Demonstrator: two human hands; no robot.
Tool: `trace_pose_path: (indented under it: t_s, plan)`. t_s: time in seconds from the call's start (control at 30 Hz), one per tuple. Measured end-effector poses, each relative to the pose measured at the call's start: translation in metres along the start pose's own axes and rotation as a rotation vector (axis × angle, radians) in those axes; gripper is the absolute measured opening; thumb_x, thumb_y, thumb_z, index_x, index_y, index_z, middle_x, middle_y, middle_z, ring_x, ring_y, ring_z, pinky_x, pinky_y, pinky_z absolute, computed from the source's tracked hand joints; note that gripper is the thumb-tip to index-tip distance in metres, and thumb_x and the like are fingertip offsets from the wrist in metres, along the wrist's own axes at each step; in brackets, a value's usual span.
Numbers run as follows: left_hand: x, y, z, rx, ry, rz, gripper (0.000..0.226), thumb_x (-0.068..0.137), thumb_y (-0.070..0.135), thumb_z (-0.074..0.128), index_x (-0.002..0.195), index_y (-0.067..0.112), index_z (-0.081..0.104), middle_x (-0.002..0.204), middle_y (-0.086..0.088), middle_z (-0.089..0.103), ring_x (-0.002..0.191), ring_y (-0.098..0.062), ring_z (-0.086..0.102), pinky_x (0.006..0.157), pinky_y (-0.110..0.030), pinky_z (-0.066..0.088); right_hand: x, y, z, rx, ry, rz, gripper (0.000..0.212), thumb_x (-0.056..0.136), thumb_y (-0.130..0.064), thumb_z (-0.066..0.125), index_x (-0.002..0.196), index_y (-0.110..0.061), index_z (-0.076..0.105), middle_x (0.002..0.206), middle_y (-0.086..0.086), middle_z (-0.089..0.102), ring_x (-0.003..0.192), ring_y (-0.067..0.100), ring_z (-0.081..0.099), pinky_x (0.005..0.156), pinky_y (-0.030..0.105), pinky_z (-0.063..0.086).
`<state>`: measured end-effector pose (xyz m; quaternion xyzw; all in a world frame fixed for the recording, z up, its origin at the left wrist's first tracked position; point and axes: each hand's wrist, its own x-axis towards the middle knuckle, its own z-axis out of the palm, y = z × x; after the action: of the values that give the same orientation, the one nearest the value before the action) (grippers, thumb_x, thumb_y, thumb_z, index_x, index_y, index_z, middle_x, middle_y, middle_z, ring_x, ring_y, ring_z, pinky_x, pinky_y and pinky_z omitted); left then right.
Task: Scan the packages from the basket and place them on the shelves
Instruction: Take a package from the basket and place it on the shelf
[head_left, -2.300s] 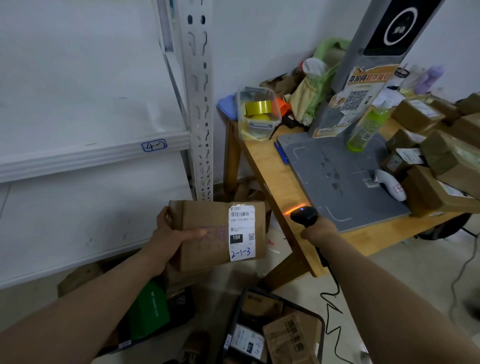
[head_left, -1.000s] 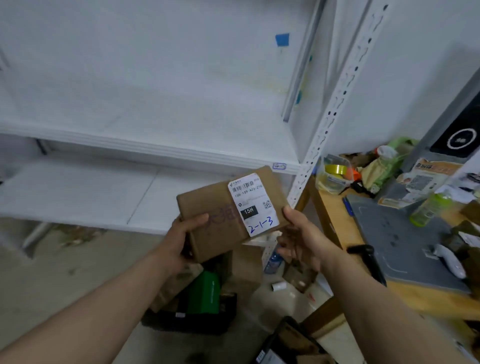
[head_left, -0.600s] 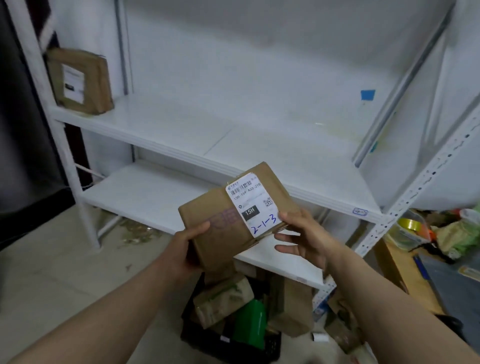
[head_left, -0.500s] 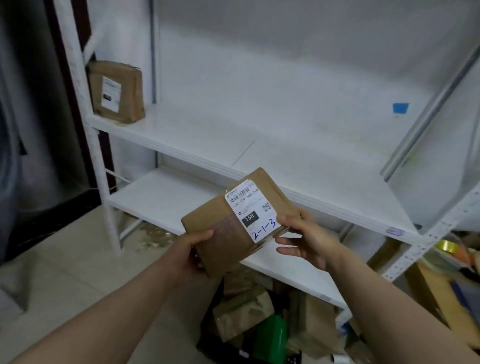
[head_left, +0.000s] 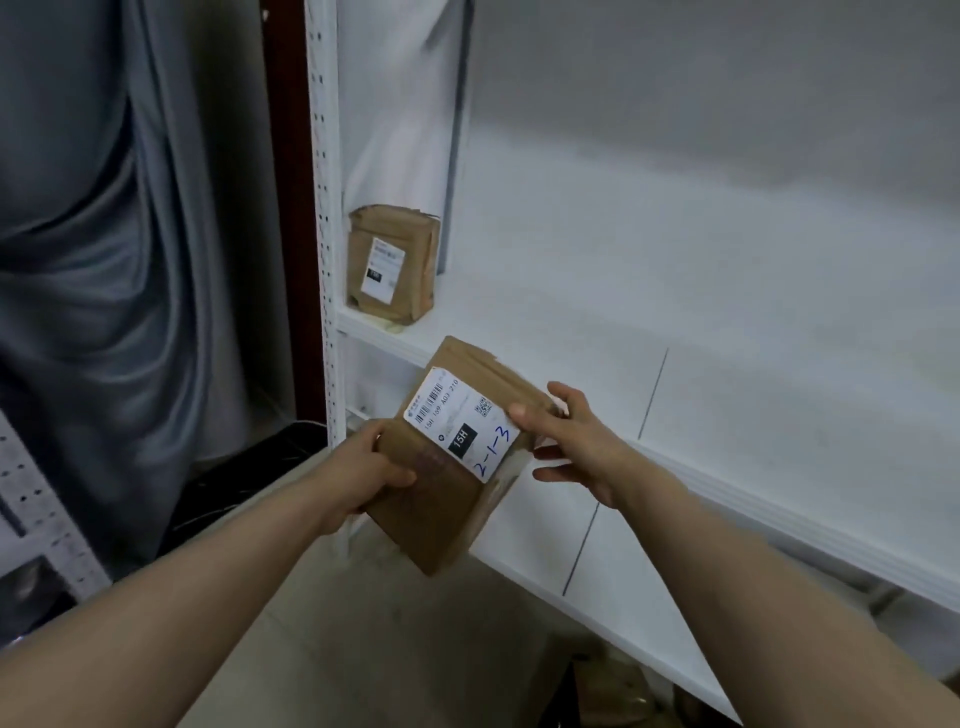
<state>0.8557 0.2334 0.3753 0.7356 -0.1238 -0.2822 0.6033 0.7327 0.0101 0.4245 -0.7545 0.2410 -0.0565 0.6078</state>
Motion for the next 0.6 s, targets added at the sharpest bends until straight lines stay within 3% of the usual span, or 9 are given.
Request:
trace_pose_path:
  t_s: [0.07, 0.17, 0.23, 0.37, 0.43, 0.5, 0.6]
  plan:
    - [0.024, 0.016, -0.005, -0.018, 0.003, 0.045, 0.063, 0.086, -0.003, 0.07, 0.133, 0.032, 0.046, 0.109, 0.003, 0.062, 0.092, -0.016, 0.059, 0.063, -0.03, 0.049, 0.029, -0.018, 0.003, 0.081, 0.01, -0.051, 0.112, 0.068, -0.054, 0.085, 0.156, -0.041, 0.016, 0.134, 0.0, 0.057, 0.114, 0.025, 0.062, 0.094, 0.044, 0.058]
    - [0.069, 0.045, 0.0, -0.066, 0.02, 0.135, 0.072, 0.085, -0.002, 0.072, 0.136, 0.039, 0.041, 0.117, 0.0, 0.06, 0.101, -0.022, 0.06, 0.08, -0.043, 0.057, 0.079, -0.042, 0.003, 0.189, -0.001, -0.144, 0.113, 0.076, -0.036, 0.085, 0.158, -0.039, 0.006, 0.118, -0.006, 0.071, 0.108, 0.015, 0.067, 0.087, 0.038, 0.056]
    - [0.103, 0.068, 0.007, -0.123, 0.049, 0.209, 0.076, 0.085, -0.005, 0.072, 0.138, 0.037, 0.039, 0.118, 0.002, 0.06, 0.102, -0.021, 0.061, 0.085, -0.045, 0.058, 0.115, -0.059, -0.002, 0.194, -0.02, -0.201, 0.119, 0.075, -0.027, 0.087, 0.159, -0.035, 0.003, 0.125, -0.008, 0.066, 0.112, 0.013, 0.065, 0.081, 0.031, 0.052]
    - [0.174, 0.12, 0.017, -0.215, 0.1, 0.327, 0.081, 0.083, -0.007, 0.073, 0.144, 0.031, 0.035, 0.12, 0.004, 0.059, 0.101, -0.014, 0.061, 0.069, -0.029, 0.056, 0.185, -0.097, -0.022, 0.168, 0.036, -0.327, 0.111, 0.073, -0.024, 0.091, 0.156, -0.037, 0.019, 0.138, -0.006, 0.054, 0.121, 0.016, 0.058, 0.078, 0.026, 0.053]
    - [0.209, 0.138, 0.022, -0.209, 0.104, 0.343, 0.08, 0.085, -0.007, 0.071, 0.146, 0.029, 0.033, 0.113, 0.009, 0.059, 0.098, -0.01, 0.06, 0.063, -0.025, 0.054, 0.217, -0.11, -0.036, 0.144, 0.098, -0.387, 0.107, 0.075, -0.022, 0.089, 0.155, -0.039, 0.02, 0.13, -0.008, 0.053, 0.121, 0.017, 0.056, 0.074, 0.024, 0.052]
    - [0.247, 0.15, 0.027, -0.191, 0.115, 0.353, 0.081, 0.086, -0.007, 0.07, 0.148, 0.03, 0.032, 0.116, 0.007, 0.061, 0.099, -0.012, 0.06, 0.061, -0.024, 0.052, 0.25, -0.113, -0.047, 0.1, 0.132, -0.451, 0.106, 0.077, -0.018, 0.088, 0.154, -0.041, 0.02, 0.12, -0.014, 0.052, 0.121, 0.019, 0.055, 0.08, 0.031, 0.057]
    - [0.297, 0.152, 0.034, -0.134, 0.112, 0.341, 0.081, 0.088, -0.006, 0.066, 0.148, 0.034, 0.03, 0.127, 0.0, 0.059, 0.107, -0.018, 0.058, 0.066, -0.025, 0.051, 0.295, -0.102, -0.055, -0.016, 0.173, -0.533, 0.105, 0.076, -0.019, 0.088, 0.153, -0.042, 0.02, 0.12, -0.021, 0.051, 0.127, 0.022, 0.055, 0.099, 0.049, 0.055]
